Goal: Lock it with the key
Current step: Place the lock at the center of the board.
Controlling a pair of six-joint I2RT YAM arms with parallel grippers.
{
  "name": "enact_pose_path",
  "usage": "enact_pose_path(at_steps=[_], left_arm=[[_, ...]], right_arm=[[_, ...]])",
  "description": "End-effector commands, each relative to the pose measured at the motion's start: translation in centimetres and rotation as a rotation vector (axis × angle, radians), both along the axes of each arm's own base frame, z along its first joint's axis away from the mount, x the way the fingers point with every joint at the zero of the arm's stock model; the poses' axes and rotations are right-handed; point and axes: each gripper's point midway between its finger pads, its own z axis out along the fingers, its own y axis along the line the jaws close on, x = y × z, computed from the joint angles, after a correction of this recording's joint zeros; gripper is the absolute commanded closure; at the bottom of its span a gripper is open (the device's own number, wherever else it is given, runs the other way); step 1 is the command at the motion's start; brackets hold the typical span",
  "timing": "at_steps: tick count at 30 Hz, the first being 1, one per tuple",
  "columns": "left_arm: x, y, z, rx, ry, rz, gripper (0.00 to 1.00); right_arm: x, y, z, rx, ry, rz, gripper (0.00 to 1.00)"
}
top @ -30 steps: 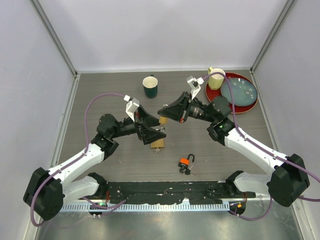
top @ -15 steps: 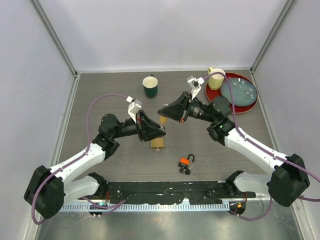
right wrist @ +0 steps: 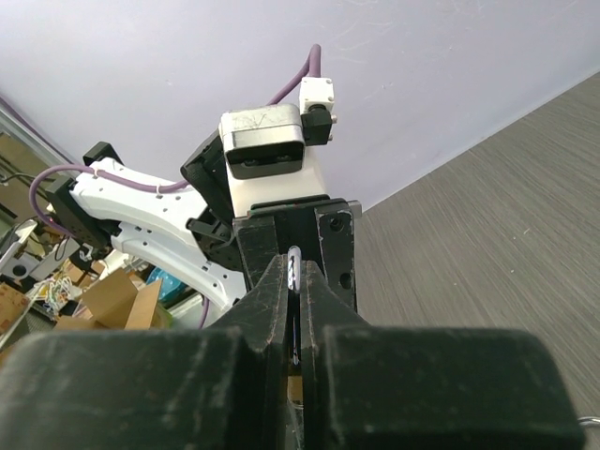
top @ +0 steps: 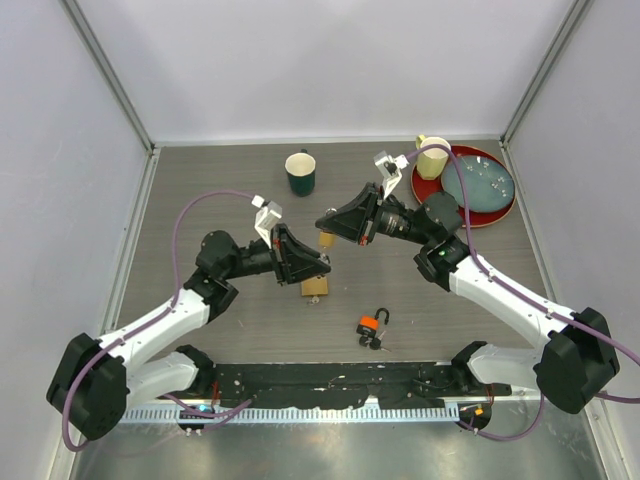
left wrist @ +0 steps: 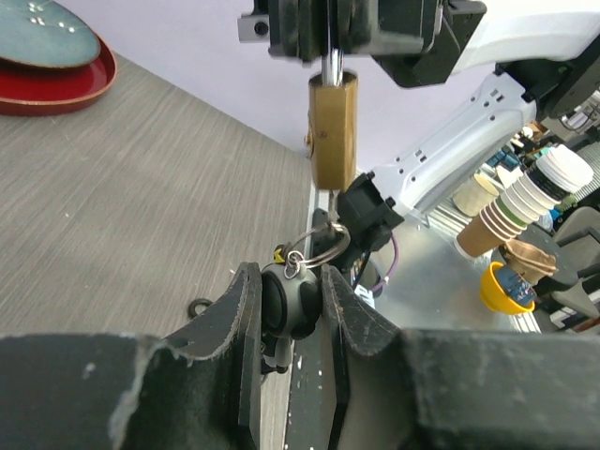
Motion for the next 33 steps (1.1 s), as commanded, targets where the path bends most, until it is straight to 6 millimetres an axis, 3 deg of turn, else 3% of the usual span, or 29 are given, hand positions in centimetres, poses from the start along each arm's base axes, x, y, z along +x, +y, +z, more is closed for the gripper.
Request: enact_pose_path(at_steps=[1,11,15,21,26,32,33], left_arm=[[-1.0,0.2,-0.3,-0.012,0.001,-0.022,1.00],[-3.0,0.3,-2.0,-0.026,0.074,-0.039,1.00],[-2.9,0.7,-3.2,0.002,0.093,-0.004,1.00],[-0.8,1.0,-4.5,0.064,0.120,0.119,1.00],[2.0,1.8,-6.7,0.152,0.190,0.282,1.00],[3.3,2.8,-9.3,0.216,0.279,0.359,1.00],[3.5,2.9,-9.7,0.224,0.291,0.368,1.00]], right_arm=[[-0.2,-0.6,3.2,0.070,-0.103,-0.029,0.99],[0.7,-0.5,3.0,0.055,-0.100,-0.046,0.99],[0.7,-0.5,2.8,0.047,-0.104,-0.048,0.99],[1.3,-0.3,1.3,0.004,-0.069,-0.056,0.99],[2.6,0.2,-2.7,-0.092,0.020,-0.083,0.99],[4.3,0.4,-9.6,-0.239,0.153,-0.126,0.99],[4.7,0.3,-11.6,-0.287,0.198,-0.146,0.99]])
